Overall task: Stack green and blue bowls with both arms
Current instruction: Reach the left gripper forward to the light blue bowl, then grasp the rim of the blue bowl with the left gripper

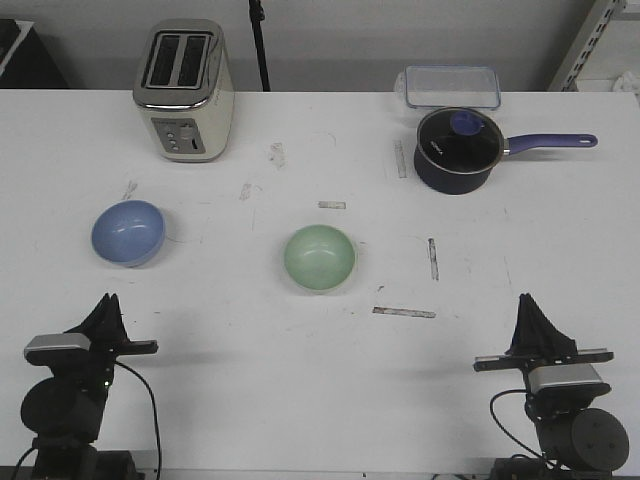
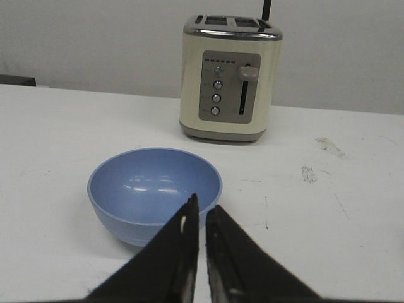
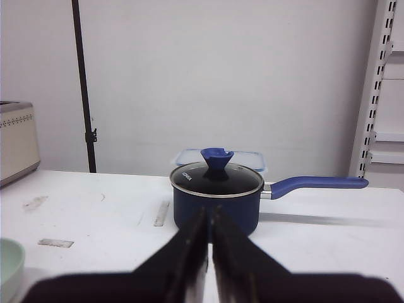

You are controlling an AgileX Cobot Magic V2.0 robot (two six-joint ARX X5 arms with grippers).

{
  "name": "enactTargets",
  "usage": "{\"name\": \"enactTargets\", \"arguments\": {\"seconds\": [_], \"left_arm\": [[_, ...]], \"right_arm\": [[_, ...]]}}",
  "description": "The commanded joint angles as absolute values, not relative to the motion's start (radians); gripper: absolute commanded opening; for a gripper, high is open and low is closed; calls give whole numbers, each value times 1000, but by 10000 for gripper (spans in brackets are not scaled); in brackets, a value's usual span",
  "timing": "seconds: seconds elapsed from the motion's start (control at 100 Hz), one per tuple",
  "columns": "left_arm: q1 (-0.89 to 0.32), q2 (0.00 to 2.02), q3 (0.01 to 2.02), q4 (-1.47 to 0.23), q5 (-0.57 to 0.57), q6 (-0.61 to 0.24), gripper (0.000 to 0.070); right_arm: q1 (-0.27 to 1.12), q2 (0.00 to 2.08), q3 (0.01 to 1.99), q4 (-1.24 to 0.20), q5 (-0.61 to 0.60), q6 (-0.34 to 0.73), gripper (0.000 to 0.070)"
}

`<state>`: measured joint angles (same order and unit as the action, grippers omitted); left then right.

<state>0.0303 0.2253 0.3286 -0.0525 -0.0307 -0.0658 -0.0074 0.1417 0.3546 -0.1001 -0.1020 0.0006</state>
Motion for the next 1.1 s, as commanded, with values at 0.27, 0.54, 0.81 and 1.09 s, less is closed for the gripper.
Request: {"name": "enactTargets", "arguments": {"seconds": [0.27,0.54,0.81,1.09], "left_arm": [[32,686,754,-369,-18,-52,44],[32,968,1024,-512,14,-53,44],[47,1161,1189,-557,106,-109,44],[147,1397,1438,-880,176,-263,44]], "right_arm": [[-8,143,359,-90,-103,10,1],[-8,143,359,-90,-103,10,1],[-8,143,359,-90,-103,11,1],[-8,143,359,-90,-103,10,1]]}}
